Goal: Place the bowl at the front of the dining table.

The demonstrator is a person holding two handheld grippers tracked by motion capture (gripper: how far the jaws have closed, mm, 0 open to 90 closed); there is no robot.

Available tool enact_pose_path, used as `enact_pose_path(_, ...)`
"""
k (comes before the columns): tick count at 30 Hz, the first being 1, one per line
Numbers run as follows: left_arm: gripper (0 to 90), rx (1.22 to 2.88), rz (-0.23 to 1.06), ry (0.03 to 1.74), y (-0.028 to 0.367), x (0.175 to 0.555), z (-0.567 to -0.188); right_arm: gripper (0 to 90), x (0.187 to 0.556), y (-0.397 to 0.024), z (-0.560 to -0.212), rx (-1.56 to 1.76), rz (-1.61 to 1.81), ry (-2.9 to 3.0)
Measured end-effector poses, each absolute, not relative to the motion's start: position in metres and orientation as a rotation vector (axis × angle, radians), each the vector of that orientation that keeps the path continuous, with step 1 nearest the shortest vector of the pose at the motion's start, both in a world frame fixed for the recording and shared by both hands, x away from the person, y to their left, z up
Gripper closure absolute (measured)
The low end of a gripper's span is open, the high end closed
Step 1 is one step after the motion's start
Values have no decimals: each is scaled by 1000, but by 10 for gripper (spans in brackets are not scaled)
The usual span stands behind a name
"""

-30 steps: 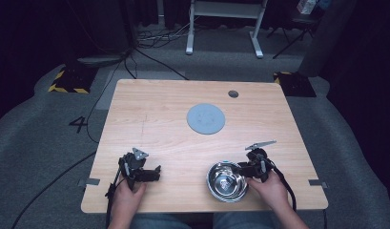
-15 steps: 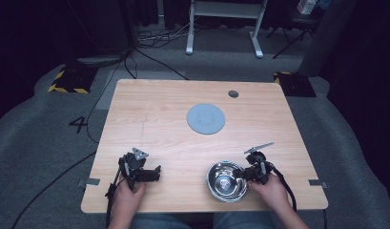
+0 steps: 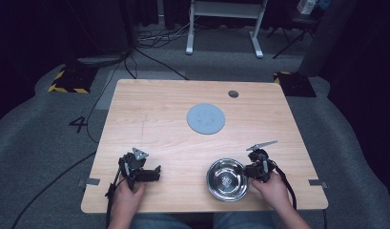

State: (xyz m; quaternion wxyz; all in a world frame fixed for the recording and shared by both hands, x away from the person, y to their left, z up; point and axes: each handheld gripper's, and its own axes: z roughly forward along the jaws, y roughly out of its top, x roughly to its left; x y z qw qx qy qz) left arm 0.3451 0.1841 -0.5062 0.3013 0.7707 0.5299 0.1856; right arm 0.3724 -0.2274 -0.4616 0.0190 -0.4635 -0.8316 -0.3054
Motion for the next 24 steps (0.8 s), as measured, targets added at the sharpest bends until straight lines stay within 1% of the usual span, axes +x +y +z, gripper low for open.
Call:
enact_pose_path(14, 4, 2047, 490, 1405, 184, 345, -506, 860, 379, -233, -439, -1526, -1044, -2606)
enact_pose_path(24, 4, 2053, 488, 1402, 184, 346, -506, 859, 385, -227, -419, -1571, -1131, -2666)
